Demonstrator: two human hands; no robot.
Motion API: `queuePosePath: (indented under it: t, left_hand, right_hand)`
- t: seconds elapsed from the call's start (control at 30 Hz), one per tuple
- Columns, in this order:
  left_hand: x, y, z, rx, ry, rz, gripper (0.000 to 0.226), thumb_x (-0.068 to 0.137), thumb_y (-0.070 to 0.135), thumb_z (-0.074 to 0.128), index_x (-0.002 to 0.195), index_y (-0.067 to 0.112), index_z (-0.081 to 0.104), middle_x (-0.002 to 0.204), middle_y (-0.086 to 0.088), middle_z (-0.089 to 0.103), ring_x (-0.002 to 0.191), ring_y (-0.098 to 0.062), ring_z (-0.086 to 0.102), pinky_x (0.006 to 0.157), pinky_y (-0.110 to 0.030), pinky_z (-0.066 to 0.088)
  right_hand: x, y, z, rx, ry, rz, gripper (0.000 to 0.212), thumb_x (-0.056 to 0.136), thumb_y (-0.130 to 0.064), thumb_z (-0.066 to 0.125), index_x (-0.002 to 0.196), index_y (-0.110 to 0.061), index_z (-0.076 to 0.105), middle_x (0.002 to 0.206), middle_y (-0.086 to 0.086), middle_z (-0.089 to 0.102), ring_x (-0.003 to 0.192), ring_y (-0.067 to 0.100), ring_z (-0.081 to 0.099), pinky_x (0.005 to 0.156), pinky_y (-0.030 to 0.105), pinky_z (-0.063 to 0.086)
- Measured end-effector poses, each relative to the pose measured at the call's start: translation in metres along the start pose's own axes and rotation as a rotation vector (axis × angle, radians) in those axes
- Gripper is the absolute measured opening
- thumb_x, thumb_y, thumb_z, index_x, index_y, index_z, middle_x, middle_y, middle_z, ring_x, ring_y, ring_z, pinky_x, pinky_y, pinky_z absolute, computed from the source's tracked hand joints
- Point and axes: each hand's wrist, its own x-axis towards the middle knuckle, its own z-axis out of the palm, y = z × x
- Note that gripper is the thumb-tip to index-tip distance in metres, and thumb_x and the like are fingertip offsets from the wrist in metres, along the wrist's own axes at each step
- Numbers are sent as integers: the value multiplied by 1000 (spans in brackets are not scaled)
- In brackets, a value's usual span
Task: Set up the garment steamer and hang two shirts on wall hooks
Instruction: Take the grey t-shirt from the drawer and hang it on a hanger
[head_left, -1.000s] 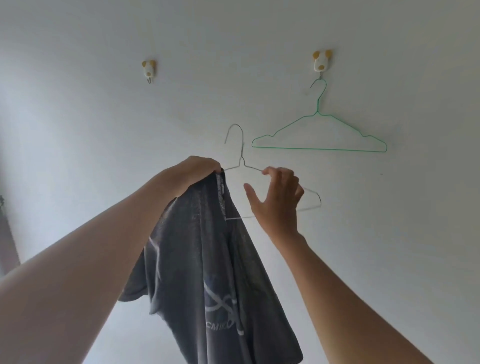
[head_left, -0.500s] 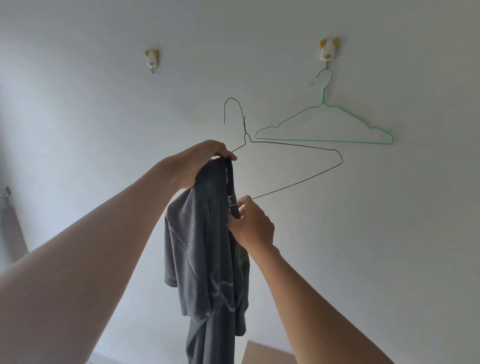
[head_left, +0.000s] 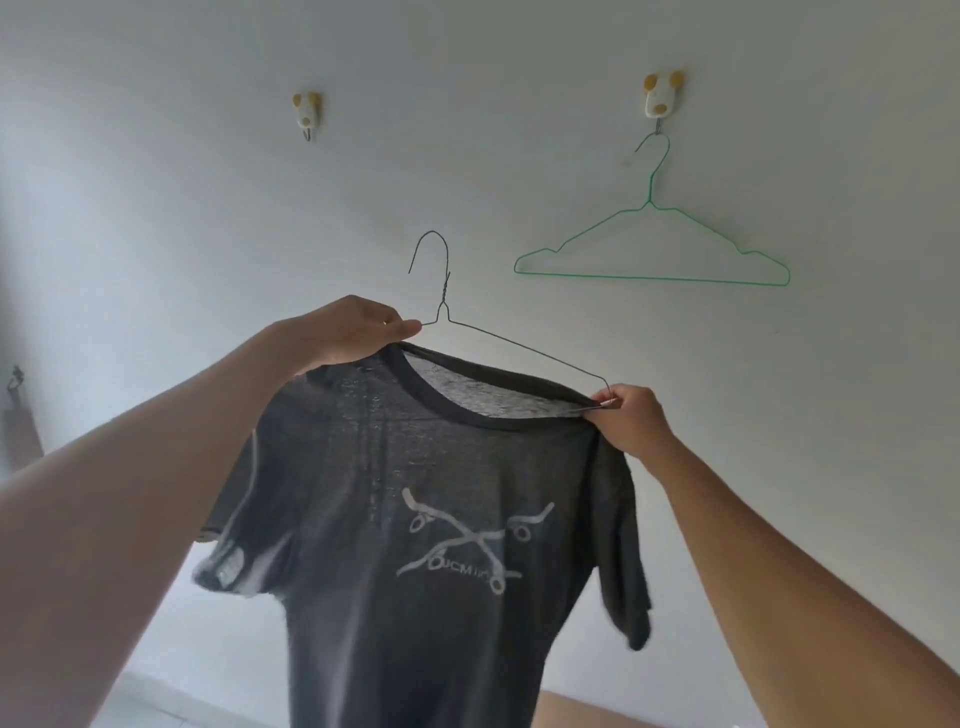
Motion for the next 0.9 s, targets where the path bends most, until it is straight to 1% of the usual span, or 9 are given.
queuePosePath:
  t: [0.07, 0.13, 0.27, 0.37, 0.47, 0.6, 0.67, 0.8, 0.9]
  left_hand:
    - [2, 5, 2, 28, 16, 17, 41, 88, 63, 48, 63, 32, 58, 69, 5, 53, 60, -11, 47, 65, -29, 39]
    - [3, 5, 0, 29, 5, 16, 42, 88, 63, 48, 63, 31, 59, 67, 6, 50, 57, -10, 43, 74, -34, 43]
    - [4, 3, -7, 15, -76, 10, 40, 86, 65, 50, 68, 32, 65, 85, 3, 60, 80, -17, 53, 76, -33, 39]
    - [5, 4, -10, 119, -59, 39, 42, 88, 62, 48, 58, 37, 62, 78, 6, 56, 75, -12, 51, 73, -32, 36]
    - [8, 10, -1, 161, 29, 56, 38, 92, 55, 48, 64, 31, 57, 75, 9, 51, 73, -14, 49, 66, -31, 34]
    - [9, 17, 18, 46, 177, 55, 35, 93, 48, 51, 67, 25, 57, 71, 3, 55, 63, -10, 50, 53, -26, 32]
    - [8, 16, 24, 26, 160, 60, 34, 92, 49, 52, 69, 26, 58, 74, 2, 58, 65, -10, 52, 54, -25, 33]
    - [6, 17, 36, -51, 136, 49, 33, 91, 51, 53, 72, 26, 61, 74, 1, 59, 62, -13, 53, 54, -26, 34]
    - [5, 26, 44, -134, 197, 52, 34, 91, 49, 54, 75, 21, 62, 69, 1, 56, 58, -13, 50, 52, -26, 33]
  right_hand:
    - [6, -1, -11, 4, -5, -15, 21, 72, -18, 83, 65, -26, 64, 66, -10, 64, 68, 14, 60, 63, 20, 40]
    - [11, 0, -21, -4, -20, -30, 18, 72, -18, 84, 69, -26, 68, 70, -6, 67, 72, 15, 62, 70, 21, 41]
    - [18, -2, -42, -29, -46, -23, 15, 72, -26, 85, 81, -21, 74, 84, 0, 71, 80, 16, 64, 74, 24, 44]
    - [20, -6, -49, -20, -57, -15, 16, 74, -27, 84, 84, -19, 74, 86, -1, 70, 82, 16, 63, 77, 25, 45]
    - [19, -17, -42, -36, -4, -45, 15, 79, -27, 78, 88, -16, 74, 86, 1, 69, 81, 16, 62, 73, 22, 43]
    - [12, -39, -27, -30, -27, -126, 8, 86, -29, 66, 82, -24, 70, 78, -9, 66, 78, 12, 60, 59, 18, 38]
    - [9, -48, -20, -31, -72, -164, 11, 87, -31, 62, 81, -24, 69, 79, -9, 66, 81, 15, 61, 60, 19, 40]
    - [0, -69, 0, -43, -104, -251, 21, 88, -39, 57, 83, -22, 68, 84, -5, 67, 83, 17, 62, 71, 32, 48]
    - [-8, -89, 14, -62, -69, -314, 27, 88, -47, 52, 80, -23, 62, 86, -5, 61, 81, 18, 57, 69, 33, 43]
